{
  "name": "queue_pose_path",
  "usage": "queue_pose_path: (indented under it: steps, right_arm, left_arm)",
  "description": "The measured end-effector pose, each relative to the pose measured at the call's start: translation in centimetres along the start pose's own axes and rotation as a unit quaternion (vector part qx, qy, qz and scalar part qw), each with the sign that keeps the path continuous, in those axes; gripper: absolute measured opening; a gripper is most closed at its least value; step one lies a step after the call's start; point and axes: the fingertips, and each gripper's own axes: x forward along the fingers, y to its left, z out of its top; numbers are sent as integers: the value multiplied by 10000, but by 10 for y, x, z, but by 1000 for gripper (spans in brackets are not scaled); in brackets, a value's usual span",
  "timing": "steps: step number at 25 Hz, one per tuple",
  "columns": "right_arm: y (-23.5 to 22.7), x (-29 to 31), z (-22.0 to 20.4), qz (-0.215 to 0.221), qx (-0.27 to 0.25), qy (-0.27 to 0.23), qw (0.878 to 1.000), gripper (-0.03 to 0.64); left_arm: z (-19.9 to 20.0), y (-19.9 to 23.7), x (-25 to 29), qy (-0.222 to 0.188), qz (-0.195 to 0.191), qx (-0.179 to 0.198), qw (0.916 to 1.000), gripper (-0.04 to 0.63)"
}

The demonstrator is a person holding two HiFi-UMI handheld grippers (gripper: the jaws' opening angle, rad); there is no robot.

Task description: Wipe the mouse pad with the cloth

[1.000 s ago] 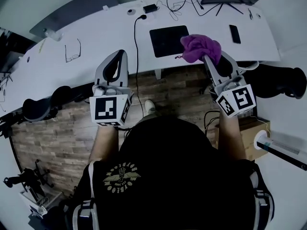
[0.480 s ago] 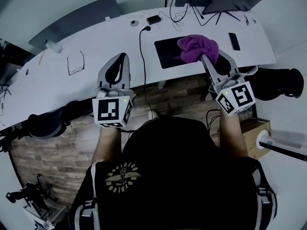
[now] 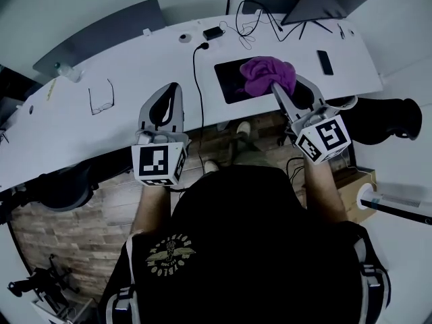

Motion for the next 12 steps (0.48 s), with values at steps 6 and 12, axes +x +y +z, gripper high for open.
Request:
queue_pose_path:
  steps: [6,12]
  right_arm:
    - [-4,41,-5,319,70,22,9995,86]
    - [-19,91,-33,720,280,184,9968,86]
  left_arm:
    - [-5,22,9,106,240,-1,9997,3]
    - [-21,42,34,354,556,-23,9978,2]
